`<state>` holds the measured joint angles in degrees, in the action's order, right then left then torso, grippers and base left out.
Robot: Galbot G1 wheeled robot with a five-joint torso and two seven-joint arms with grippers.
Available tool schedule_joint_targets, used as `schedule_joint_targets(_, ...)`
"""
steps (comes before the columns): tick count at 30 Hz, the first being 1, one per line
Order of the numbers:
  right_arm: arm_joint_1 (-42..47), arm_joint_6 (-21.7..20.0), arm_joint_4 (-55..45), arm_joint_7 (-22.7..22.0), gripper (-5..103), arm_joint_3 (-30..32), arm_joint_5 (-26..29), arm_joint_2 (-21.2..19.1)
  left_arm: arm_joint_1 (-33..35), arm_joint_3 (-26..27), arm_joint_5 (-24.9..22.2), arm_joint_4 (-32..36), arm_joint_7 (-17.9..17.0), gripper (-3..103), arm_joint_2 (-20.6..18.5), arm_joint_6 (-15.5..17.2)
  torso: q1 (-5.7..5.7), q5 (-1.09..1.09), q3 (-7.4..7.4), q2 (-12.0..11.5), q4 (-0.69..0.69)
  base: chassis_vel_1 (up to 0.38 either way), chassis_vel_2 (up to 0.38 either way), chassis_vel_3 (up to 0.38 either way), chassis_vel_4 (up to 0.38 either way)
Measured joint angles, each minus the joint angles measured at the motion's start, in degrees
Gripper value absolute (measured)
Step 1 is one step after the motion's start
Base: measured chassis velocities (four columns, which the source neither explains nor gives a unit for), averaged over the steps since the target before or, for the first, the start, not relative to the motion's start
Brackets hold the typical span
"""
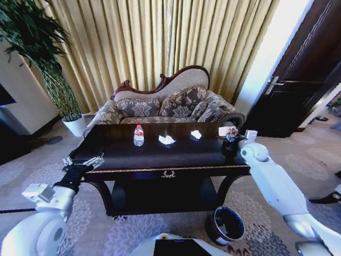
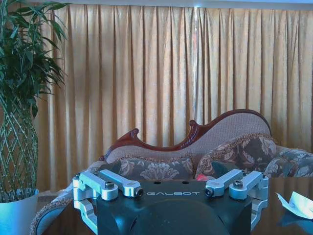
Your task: Move to the front of the table and place the trash on the table into the trash bin.
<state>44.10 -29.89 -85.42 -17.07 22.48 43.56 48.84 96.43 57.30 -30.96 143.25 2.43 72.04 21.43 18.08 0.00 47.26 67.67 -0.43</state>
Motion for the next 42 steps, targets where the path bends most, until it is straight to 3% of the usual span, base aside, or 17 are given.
schedule_joint_targets(5, 0.51, 0.08, -0.72, -0.03, 20, 0.03, 0.0, -0.06, -0.04, 0.06, 0.0, 0.0, 0.02, 100, -0.04, -0.45, 0.0, 0.0, 0.0, 0.0, 0.0, 0.0, 0.0, 0.0, 0.0)
schedule_joint_targets(7, 0.65, 0.09, -0.89, -0.04, 20, 0.06, 0.01, -0.09, -0.04, 0.08, 0.0, 0.0, 0.03, 100, -0.07, -0.59, 0.0, 0.0, 0.0, 0.0, 0.0, 0.0, 0.0, 0.0, 0.0)
schedule_joint_targets(10, 1.08, 0.09, -1.38, -0.07, 4, 0.36, 0.04, -0.26, -0.08, 0.1, -0.02, 0.0, 0.05, 100, -0.08, -0.74, 0.0, 0.0, 0.0, 0.0, 0.0, 0.0, 0.0, 0.0, 0.0)
schedule_joint_targets(12, 1.25, 0.1, -1.59, -0.09, 2, 0.43, 0.07, -0.36, -0.1, 0.09, -0.04, 0.0, 0.06, 100, -0.06, -0.75, 0.0, 0.0, 0.0, 0.0, 0.0, 0.0, 0.0, 0.0, 0.0)
schedule_joint_targets(23, 2.49, 0.1, -3.69, -0.14, 0, 1.32, 0.51, -0.77, -0.25, 0.09, -0.17, 0.0, 0.21, 100, -0.01, -0.83, 0.0, 0.0, 0.0, 0.01, 0.01, 0.0, 0.0, 0.0, 0.0)
schedule_joint_targets(28, 5.02, 0.1, -8.09, -0.04, 0, 3.77, 3.39, -1.01, -0.48, 0.12, -0.29, 0.0, 0.21, 100, -0.13, -0.86, 0.0, 0.01, 0.0, 0.0, 0.01, 0.0, 0.0, 0.0, 0.0)
schedule_joint_targets(31, 9.64, 0.16, -15.0, 1.44, 0, 8.39, 6.86, -1.85, -0.81, 0.08, -0.32, 0.0, 0.18, 100, -0.14, -0.87, 0.0, 0.0, 0.0, 0.01, 0.01, 0.0, 0.0, 0.0, 0.0)
schedule_joint_targets(42, 26.97, 1.61, -36.86, 5.27, 0, 21.61, 10.61, -1.29, -1.59, 0.15, -1.6, -0.01, 0.04, 100, -0.15, -0.79, -0.02, -0.01, -0.01, 0.01, 0.0, 0.0, 0.0, 0.0, 0.0)
